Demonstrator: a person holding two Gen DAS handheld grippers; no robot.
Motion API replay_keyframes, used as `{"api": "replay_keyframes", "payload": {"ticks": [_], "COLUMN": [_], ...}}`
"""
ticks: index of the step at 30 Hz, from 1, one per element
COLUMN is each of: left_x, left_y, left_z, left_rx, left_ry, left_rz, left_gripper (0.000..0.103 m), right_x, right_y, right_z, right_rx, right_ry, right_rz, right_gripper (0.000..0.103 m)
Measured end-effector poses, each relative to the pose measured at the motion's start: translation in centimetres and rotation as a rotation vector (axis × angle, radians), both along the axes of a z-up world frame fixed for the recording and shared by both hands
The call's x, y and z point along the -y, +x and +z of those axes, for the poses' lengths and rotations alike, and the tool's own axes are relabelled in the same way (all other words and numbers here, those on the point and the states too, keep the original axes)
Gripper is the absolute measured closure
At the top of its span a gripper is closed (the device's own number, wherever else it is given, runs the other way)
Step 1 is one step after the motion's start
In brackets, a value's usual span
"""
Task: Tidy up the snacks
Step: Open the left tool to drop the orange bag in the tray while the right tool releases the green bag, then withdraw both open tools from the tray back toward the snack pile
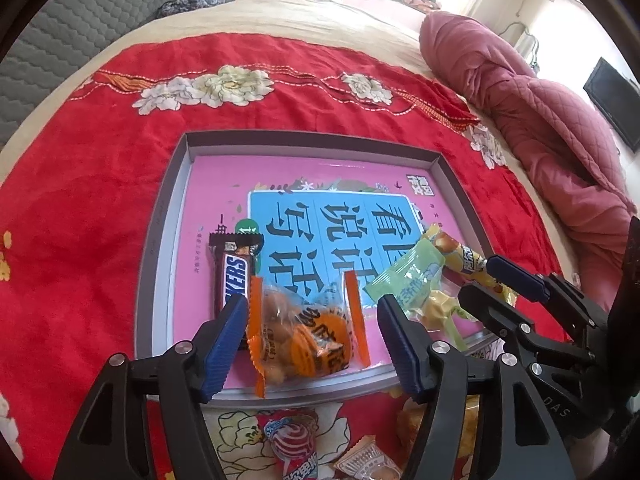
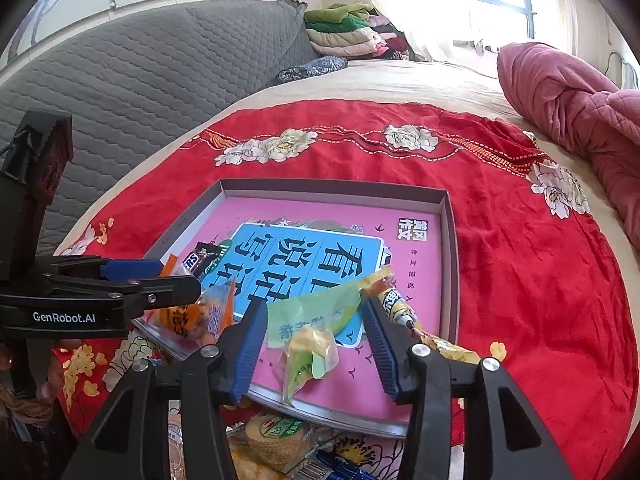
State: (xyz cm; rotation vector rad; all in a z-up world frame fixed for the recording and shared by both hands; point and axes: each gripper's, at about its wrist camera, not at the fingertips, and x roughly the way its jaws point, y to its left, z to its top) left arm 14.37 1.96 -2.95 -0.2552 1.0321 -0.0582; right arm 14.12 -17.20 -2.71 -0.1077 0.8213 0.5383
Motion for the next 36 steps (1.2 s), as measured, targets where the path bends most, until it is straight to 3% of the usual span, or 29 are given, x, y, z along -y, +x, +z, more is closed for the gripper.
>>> {"api": "replay_keyframes", "payload": {"ticks": [12,25,36], "left_x": [-0.6,-0.4,-0.2], "left_y": [-1.0,-2.7,-4.7], "left_z": [1.6,3.1,3.2], "left_rx": [0.031,0.043,0.032], "left_ry": [0.013,0.014,0.015], "left_rz": [0.016,-0.006,-0.022], "left_gripper": [0.033,0.031,0.031], "right_x": [1.2,2.2,2.2], "right_y": [-0.1,-1.7,-4.0], "right_z": [1.6,3.6,4.1], "right_rx": [0.038,0.099,0.113], "right_ry": [0.043,0.081,0.059], "right_rz": [-0.011,0.017,0.040], "right_gripper": [0.047,0.037,0.031]}}
